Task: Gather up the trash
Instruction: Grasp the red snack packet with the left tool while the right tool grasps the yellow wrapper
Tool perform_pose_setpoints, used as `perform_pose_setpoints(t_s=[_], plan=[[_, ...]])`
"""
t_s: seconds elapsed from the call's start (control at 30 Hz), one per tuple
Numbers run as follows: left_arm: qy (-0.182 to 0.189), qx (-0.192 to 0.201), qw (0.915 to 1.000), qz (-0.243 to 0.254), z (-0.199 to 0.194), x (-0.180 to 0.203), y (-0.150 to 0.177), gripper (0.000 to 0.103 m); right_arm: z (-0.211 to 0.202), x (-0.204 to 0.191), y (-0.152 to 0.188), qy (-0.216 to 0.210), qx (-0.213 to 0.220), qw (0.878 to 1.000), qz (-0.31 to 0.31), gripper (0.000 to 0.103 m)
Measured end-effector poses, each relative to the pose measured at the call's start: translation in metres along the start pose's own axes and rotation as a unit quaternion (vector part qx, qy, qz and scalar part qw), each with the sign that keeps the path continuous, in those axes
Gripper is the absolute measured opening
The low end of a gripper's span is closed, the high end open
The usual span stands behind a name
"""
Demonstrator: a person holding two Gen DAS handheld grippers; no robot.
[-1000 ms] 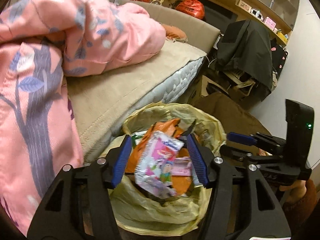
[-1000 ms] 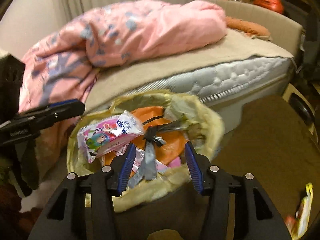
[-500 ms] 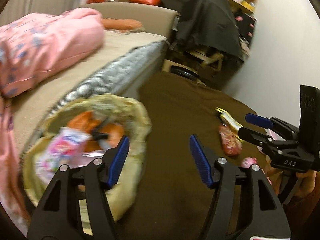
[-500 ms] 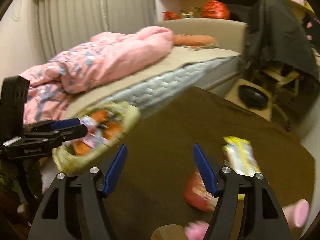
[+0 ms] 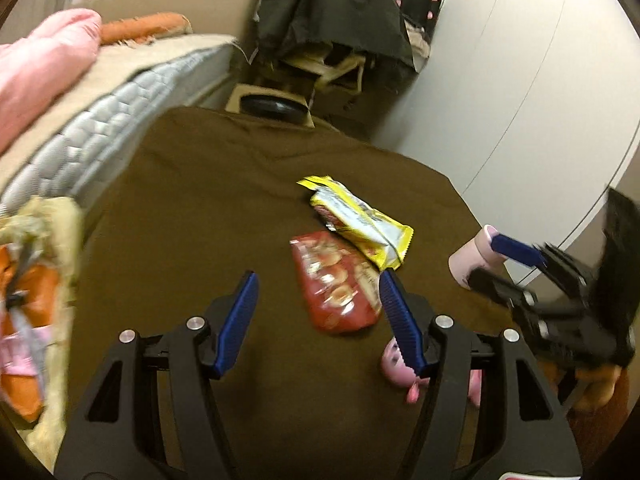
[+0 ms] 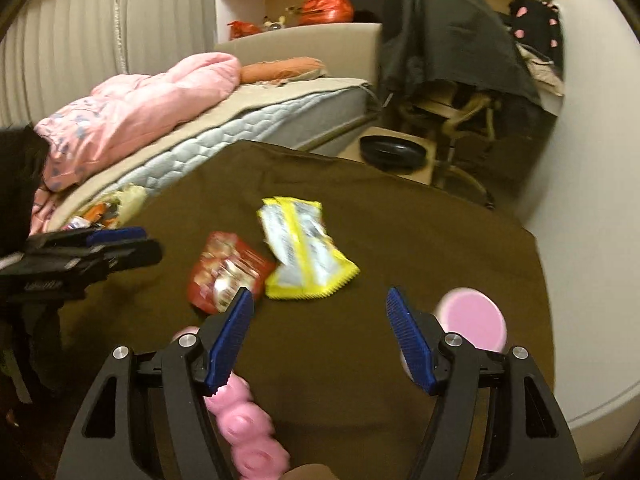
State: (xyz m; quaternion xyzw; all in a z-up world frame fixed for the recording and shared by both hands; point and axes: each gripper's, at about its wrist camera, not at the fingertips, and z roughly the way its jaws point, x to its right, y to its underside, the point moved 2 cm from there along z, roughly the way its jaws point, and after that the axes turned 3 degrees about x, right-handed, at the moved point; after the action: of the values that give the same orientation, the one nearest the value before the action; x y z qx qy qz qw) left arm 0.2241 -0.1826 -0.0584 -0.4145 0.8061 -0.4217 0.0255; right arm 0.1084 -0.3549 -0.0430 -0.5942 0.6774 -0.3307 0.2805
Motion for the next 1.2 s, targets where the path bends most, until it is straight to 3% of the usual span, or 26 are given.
perform_pose_setpoints(t_s=[0.17,0.2,0.23,0.27,0.5,0.67,0.83,1.2], plan=[[-0.026,-0.064,0.9975,0.014,0.05,0.019,0.0,0.059,-0.011,0.013,0.016,0.008,0.025,0.999,0.032,0.065],[-0.035,-0.057,0.9974,0.025,0.053,0.024,-0.001,0.059,-0.012,0.015,0.018,0.005,0.03,0.999,0.04,0.065],[-0.035,-0.06,0.9971,0.032,0.053,0.026,0.0,0.046,-0.014,0.018,0.02,0.001,0.035,0.998,0.049,0.065],[-0.031,-0.066,0.9967,0.036,0.054,0.027,0.001,0.04,-0.015,0.019,0.021,0.0,0.038,0.998,0.054,0.065],[-0.032,-0.049,0.9974,0.042,0.022,0.014,0.006,0.029,-0.012,0.008,0.016,-0.019,0.045,0.998,0.041,0.065],[-0.047,-0.033,0.9979,0.03,-0.008,-0.001,0.009,0.029,0.016,-0.016,-0.006,-0.062,0.015,0.998,0.003,0.065],[-0.055,-0.033,0.9979,0.006,-0.027,-0.021,0.018,0.029,0.059,-0.026,-0.026,-0.071,-0.025,0.997,-0.032,0.065],[-0.061,-0.039,0.9974,-0.005,-0.036,-0.032,0.034,0.033,0.122,-0.011,-0.046,-0.088,-0.076,0.993,-0.002,0.065]])
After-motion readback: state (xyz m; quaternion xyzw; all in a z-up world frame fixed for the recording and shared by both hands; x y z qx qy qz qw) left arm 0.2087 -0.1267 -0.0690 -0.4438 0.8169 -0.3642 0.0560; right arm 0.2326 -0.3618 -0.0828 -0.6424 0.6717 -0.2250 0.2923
